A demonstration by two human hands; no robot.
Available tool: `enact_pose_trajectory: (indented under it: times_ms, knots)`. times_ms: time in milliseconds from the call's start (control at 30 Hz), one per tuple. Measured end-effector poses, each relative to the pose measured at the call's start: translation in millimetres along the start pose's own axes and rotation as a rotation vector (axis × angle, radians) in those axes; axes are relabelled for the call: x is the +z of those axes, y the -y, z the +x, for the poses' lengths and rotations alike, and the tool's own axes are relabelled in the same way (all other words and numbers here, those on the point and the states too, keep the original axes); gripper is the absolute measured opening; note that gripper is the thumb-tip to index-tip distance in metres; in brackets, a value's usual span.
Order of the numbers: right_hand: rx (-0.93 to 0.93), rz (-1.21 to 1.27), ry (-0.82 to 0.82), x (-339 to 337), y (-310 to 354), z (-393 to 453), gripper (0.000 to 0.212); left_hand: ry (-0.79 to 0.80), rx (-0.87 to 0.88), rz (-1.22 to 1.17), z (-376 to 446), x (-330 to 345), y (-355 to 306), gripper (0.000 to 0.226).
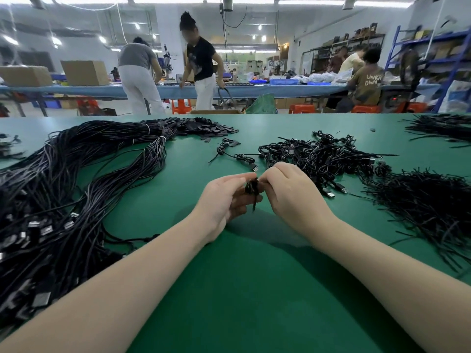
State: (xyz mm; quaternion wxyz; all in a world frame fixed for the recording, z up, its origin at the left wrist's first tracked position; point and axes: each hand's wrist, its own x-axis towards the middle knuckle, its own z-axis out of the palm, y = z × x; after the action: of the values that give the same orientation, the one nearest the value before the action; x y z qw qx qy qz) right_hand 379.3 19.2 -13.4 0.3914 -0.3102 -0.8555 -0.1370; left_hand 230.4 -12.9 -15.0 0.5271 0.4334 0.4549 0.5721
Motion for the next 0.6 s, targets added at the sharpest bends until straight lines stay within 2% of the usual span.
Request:
enact_pose_trajectory:
  times_ms: [133, 200, 333, 367, 467, 600]
  knots:
    - [0.055, 0.024, -0.047, -2.4, -3.1, 0.1, 0.004, 0.093, 0.056, 0.029, -1.0, -1.0, 6.4, 0.021]
    - [0.05, 0.043, -0.052, -2.6, -0.4, -0.1, 0.003, 0.063, 0.127, 0.065, -1.3, -1.2, 9.8, 0.022]
    - [0.026, 0.043, -0.082, -3.8, 4.4, 1.3, 0.002, -0.062, 0.263, 0.132, 1.7, -1.2, 11.5, 0.003]
    - [0.023, 0.047, -0.089, -4.2, 5.3, 1.7, 0.003, -0.087, 0.272, 0.156, 2.2, -0.8, 11.0, 0.005]
    - [-0.007, 0.043, -0.104, -4.4, 6.7, 2.1, 0.007, -0.093, 0.243, 0.181, 2.0, 2.5, 10.5, 0.014]
    - [-0.114, -0.06, -0.103, -2.9, 2.1, 0.3, 0.007, -0.052, 0.043, -0.142, -1.0, 4.1, 1.9, 0.029]
